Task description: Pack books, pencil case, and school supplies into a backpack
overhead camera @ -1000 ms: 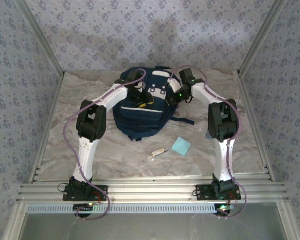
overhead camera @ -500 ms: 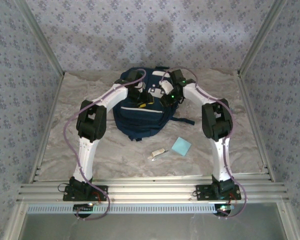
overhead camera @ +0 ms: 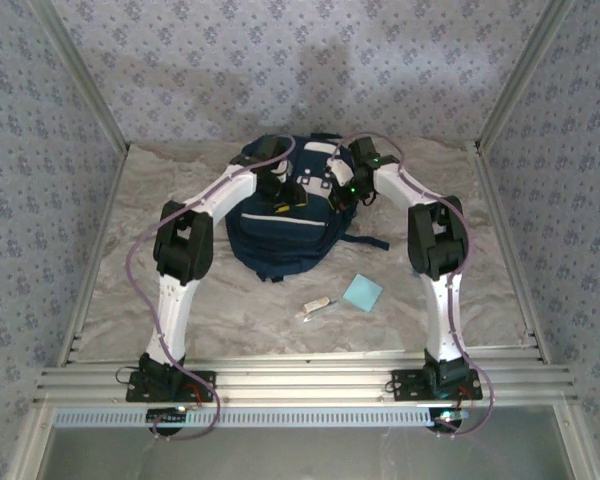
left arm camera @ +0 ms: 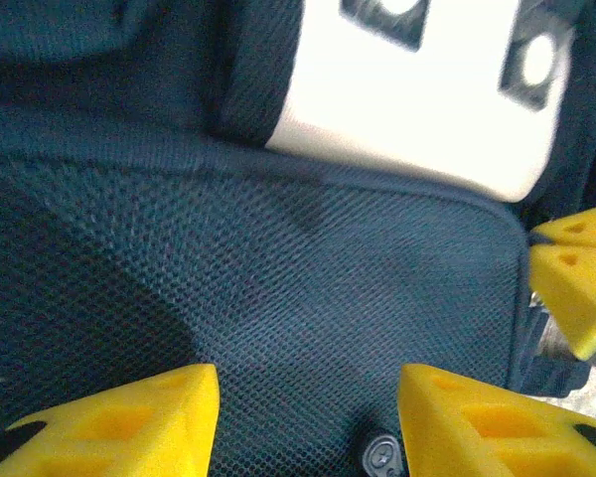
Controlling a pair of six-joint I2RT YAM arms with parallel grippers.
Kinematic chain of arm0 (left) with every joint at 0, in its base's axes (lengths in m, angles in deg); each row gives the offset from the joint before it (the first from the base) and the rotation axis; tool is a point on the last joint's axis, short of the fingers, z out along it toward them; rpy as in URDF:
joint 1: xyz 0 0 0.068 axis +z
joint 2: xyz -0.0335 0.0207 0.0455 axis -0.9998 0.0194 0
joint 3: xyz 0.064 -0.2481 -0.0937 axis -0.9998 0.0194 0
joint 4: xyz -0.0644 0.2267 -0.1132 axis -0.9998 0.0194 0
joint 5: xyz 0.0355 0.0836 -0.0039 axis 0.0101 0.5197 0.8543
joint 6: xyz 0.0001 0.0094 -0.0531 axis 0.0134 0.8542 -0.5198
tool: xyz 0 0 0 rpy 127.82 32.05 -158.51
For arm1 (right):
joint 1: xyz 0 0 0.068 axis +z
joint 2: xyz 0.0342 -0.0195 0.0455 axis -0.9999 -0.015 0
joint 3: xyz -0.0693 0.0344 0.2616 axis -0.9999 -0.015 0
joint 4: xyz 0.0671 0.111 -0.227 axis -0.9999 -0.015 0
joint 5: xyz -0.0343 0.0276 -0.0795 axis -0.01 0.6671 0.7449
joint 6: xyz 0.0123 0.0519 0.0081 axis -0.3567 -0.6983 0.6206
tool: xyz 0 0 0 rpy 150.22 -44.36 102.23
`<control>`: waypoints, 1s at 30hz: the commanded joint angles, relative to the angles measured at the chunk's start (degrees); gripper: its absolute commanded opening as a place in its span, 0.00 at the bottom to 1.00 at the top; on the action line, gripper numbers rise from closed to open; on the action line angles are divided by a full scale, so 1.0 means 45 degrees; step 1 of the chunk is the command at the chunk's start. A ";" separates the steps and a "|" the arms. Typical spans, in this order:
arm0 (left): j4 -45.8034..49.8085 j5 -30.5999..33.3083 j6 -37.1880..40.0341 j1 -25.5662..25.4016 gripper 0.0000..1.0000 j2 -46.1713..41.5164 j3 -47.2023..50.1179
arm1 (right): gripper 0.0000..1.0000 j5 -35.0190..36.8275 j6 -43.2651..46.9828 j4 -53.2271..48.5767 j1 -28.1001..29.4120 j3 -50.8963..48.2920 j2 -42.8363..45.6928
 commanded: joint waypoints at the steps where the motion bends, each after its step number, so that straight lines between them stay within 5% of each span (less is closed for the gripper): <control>1: 0.0667 0.0933 0.0561 -0.0010 0.51 -0.0174 -0.1755 | 0.00 -0.1815 -0.1455 0.0118 0.0043 -0.0342 0.0619; 8: 0.1675 0.0938 0.0393 -0.0015 0.51 0.2746 -0.4843 | 0.00 -0.2352 -0.3153 0.2057 -0.0488 -0.2892 0.2222; 15: 0.1023 0.0831 -0.0511 -0.0190 0.51 0.4029 -0.4676 | 0.00 -0.2154 -0.3936 0.4576 -0.0342 -0.5747 0.3272; 30: 0.1048 0.1282 -0.1568 -0.0225 0.50 0.4713 -0.4942 | 0.00 0.2160 -0.3426 0.6531 0.4383 -0.8477 0.5169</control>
